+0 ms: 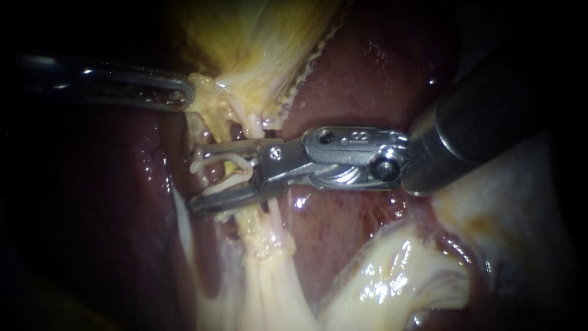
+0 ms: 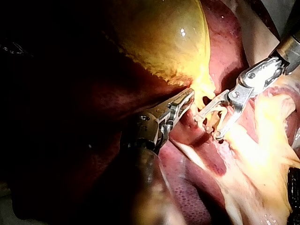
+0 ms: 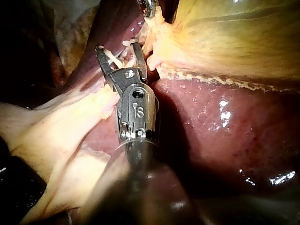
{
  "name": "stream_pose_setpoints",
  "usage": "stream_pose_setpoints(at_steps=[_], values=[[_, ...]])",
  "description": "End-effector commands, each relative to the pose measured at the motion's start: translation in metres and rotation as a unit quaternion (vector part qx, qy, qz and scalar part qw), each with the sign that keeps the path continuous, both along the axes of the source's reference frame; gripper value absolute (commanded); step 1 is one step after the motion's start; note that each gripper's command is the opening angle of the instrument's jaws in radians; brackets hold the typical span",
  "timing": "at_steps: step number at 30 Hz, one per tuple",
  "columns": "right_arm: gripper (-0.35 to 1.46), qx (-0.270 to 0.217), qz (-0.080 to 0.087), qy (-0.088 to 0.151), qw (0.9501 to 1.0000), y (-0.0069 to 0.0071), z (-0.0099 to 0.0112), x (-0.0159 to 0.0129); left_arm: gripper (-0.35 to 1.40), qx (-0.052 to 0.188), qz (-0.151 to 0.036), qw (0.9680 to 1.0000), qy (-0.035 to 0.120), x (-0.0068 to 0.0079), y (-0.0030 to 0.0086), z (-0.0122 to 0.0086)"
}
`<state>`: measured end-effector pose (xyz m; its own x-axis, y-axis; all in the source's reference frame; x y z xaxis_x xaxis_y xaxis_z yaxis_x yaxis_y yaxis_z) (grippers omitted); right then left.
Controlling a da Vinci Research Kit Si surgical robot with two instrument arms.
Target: Clipping third clip left tube
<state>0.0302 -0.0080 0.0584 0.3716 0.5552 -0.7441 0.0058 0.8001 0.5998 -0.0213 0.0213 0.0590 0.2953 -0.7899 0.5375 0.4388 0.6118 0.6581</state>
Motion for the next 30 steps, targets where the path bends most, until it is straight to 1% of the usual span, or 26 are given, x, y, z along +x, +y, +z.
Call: stream_pose_setpoints(at_steps=[1, 4, 10, 13, 16, 20, 23, 26, 30], values=[[0.45, 0.0, 0.0, 0.0, 1.0, 0.0, -0.0001, 0.0, -0.35, 0.0, 0.0, 1.0, 0.0, 0.0, 0.0, 0.0], [0.45, 0.002, -0.001, 0.001, 1.0, 0.0, -0.0008, -0.0002, -0.35, 0.0, 0.0, 1.0, 0.0, 0.0, 0.0, 0.0], [0.45, 0.01, -0.002, 0.003, 0.9999, 0.0008, -0.0038, -0.0011, -0.35, 0.0, 0.001, 1.0, 0.0, 0.0002, 0.0, 0.0], [0.45, 0.013, -0.001, 0.004, 0.9999, 0.0012, -0.0052, -0.002, -0.35, 0.0, 0.001, 1.0, -0.001, 0.0002, 0.0, 0.0], [0.45, 0.013, 0.002, 0.003, 0.9999, 0.0015, -0.0059, -0.0031, -0.35, 0.0, 0.001, 1.0, -0.001, 0.0002, 0.0, 0.0], [0.45, 0.01, 0.003, 0.002, 0.9999, 0.0018, -0.0061, -0.0046, -0.35, 0.0, 0.001, 1.0, -0.001, 0.0002, 0.0, 0.0], [0.45, 0.013, 0.008, -0.001, 0.9999, 0.0019, -0.0059, -0.0053, -0.35, 0.0, 0.001, 1.0, -0.001, 0.0002, 0.0, 0.0], [0.45, 0.018, 0.014, -0.005, 0.9997, 0.0021, -0.0054, -0.0056, -0.35, 0.0, 0.001, 1.0, -0.001, 0.0003, 0.0, 0.0], [0.45, 0.029, 0.021, -0.01, 0.9993, 0.0024, -0.0038, -0.0057, -0.35, 0.0, 0.001, 1.0, -0.001, 0.0003, 0.0, 0.0]])
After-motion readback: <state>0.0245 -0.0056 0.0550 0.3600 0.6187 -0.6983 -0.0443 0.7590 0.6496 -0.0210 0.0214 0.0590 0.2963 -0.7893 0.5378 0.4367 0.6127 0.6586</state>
